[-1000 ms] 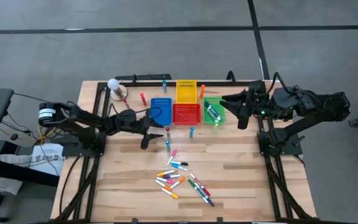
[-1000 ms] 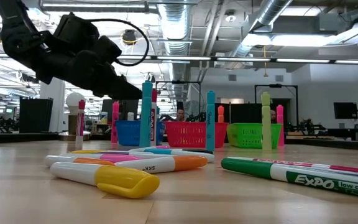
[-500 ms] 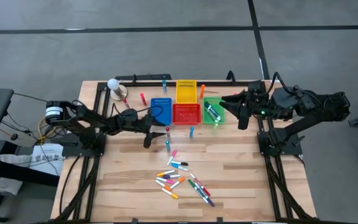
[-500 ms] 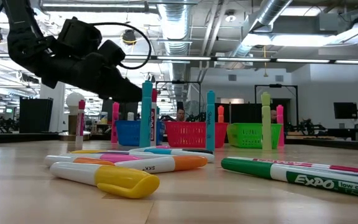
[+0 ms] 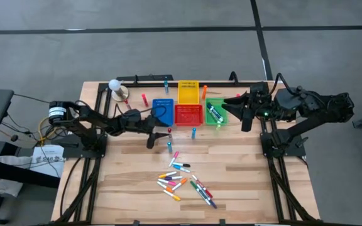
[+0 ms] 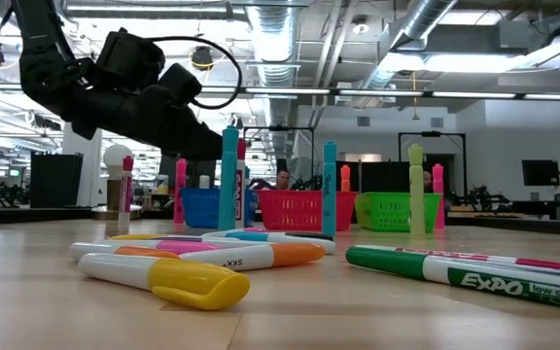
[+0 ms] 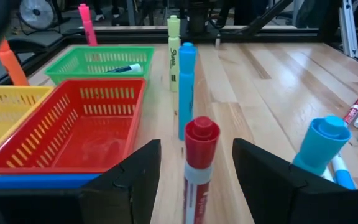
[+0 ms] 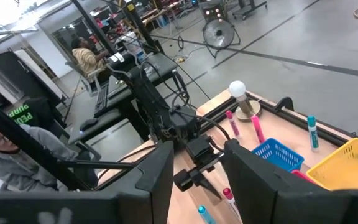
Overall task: Pick & Place Markers
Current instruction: Put the large red marker pen into the green bin
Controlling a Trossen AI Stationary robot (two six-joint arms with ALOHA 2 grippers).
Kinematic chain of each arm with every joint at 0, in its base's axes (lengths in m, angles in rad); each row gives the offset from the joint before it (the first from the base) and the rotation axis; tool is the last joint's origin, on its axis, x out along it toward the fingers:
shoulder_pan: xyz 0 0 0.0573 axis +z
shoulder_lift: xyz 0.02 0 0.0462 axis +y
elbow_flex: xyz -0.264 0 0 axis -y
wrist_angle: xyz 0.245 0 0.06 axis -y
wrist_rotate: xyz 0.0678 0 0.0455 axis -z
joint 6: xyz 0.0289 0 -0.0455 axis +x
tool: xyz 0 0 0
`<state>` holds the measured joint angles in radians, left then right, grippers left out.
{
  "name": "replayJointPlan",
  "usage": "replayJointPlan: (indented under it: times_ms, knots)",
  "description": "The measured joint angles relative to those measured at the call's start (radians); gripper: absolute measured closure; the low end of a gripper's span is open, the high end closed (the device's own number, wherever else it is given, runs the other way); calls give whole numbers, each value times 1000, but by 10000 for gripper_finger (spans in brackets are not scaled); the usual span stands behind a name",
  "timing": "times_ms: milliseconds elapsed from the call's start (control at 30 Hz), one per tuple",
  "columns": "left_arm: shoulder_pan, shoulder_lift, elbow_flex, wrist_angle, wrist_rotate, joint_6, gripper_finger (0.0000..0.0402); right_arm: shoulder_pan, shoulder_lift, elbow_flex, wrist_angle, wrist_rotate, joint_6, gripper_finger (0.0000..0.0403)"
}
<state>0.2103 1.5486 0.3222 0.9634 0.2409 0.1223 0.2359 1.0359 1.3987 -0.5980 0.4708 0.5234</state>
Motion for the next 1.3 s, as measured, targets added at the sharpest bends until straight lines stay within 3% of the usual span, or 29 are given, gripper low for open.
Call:
replayJointPlan:
  times_ms: [1000, 1300]
  knots:
    - [1, 84, 77, 6, 59, -16, 205, -1, 0, 0, -19, -1, 0, 268]
    - [1, 84, 77, 6, 54, -16, 274, -1, 0, 0, -36, -1, 0, 269]
